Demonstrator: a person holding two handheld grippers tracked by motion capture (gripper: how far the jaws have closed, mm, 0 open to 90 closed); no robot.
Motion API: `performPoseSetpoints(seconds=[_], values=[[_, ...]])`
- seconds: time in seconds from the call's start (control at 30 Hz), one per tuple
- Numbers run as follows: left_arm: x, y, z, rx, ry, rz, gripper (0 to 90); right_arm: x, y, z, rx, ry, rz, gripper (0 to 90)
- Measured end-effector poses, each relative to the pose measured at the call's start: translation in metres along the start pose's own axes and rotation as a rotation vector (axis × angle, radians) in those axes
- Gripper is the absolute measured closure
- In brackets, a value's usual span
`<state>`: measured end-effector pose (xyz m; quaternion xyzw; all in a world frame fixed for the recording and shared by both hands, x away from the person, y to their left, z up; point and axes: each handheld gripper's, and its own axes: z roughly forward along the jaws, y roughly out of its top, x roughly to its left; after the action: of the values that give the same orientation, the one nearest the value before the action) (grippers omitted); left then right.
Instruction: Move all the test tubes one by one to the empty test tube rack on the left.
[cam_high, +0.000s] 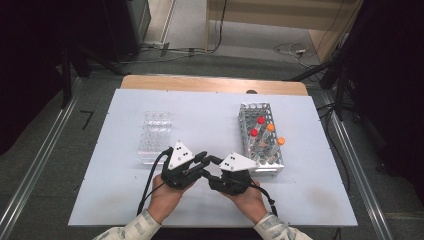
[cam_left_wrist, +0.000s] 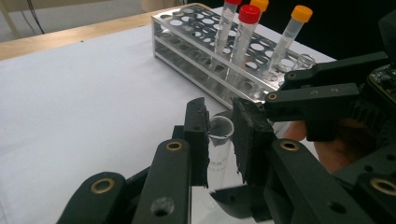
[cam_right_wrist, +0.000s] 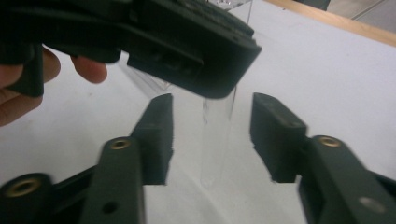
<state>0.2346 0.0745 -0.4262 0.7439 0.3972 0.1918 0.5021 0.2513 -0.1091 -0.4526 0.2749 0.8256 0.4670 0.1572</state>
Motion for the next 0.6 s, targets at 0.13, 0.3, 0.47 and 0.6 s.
performPoseSetpoints(seconds=[0.13, 0.3, 0.47, 0.6], values=[[0.007, 0.006, -0.006, -0.019, 0.014, -0.013, 76.7, -0.001, 0.0, -0.001, -0.001, 0.003, 0.008, 39.8], [0.021, 0.018, -0.016, -0.045, 0.05, -0.033, 76.7, -0.003, -0.001, -0.002, -0.001, -0.001, 0.014, 38.1], [0.035, 0.024, -0.022, -0.054, 0.082, -0.053, 76.6, -0.002, -0.001, -0.002, 0.001, -0.011, 0.022, 37.6], [0.048, 0.029, -0.028, -0.067, 0.108, -0.074, 76.6, -0.003, -0.002, -0.002, 0.002, -0.012, 0.024, 37.6]])
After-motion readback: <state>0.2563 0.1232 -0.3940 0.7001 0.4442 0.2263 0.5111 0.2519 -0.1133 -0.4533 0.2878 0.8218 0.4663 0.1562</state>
